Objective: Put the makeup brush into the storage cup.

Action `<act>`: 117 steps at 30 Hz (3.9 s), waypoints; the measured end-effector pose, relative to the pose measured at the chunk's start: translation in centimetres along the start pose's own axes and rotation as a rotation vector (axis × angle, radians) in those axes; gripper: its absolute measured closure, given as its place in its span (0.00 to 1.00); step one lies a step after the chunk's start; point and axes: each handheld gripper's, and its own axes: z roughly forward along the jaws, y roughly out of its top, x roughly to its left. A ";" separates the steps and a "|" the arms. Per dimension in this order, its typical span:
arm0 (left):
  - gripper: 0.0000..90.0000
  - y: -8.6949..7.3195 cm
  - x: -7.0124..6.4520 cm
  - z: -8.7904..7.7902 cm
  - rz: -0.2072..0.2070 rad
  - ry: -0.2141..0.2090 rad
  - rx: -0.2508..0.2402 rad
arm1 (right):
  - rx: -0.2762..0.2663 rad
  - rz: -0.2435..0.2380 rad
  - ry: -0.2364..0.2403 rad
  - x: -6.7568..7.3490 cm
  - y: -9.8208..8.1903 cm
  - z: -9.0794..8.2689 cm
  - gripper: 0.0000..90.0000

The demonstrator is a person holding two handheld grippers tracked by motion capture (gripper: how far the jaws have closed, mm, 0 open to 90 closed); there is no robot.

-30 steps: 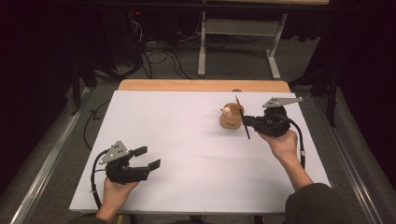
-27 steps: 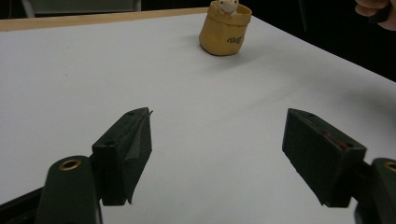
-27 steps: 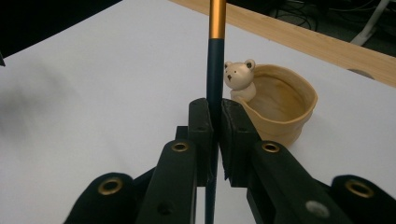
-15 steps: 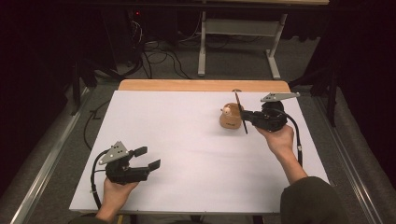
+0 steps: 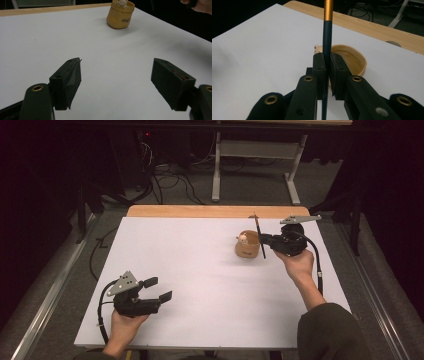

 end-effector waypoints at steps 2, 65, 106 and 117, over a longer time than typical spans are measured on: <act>0.28 0.0 0.0 0.0 0.001 -0.001 0.000 | -0.002 0.001 -0.006 -0.1 0.3 0.1 0.95; 0.28 0.1 -0.1 -0.1 0.008 -0.009 0.003 | 0.001 0.001 -0.137 -1.5 2.4 6.1 0.95; 0.28 0.0 -0.1 -0.2 0.008 -0.003 0.002 | 0.061 0.014 -0.109 -1.6 1.0 6.2 0.88; 0.28 0.0 -0.1 -0.2 0.006 -0.001 0.003 | 0.036 0.001 -0.110 -0.8 1.3 5.1 0.74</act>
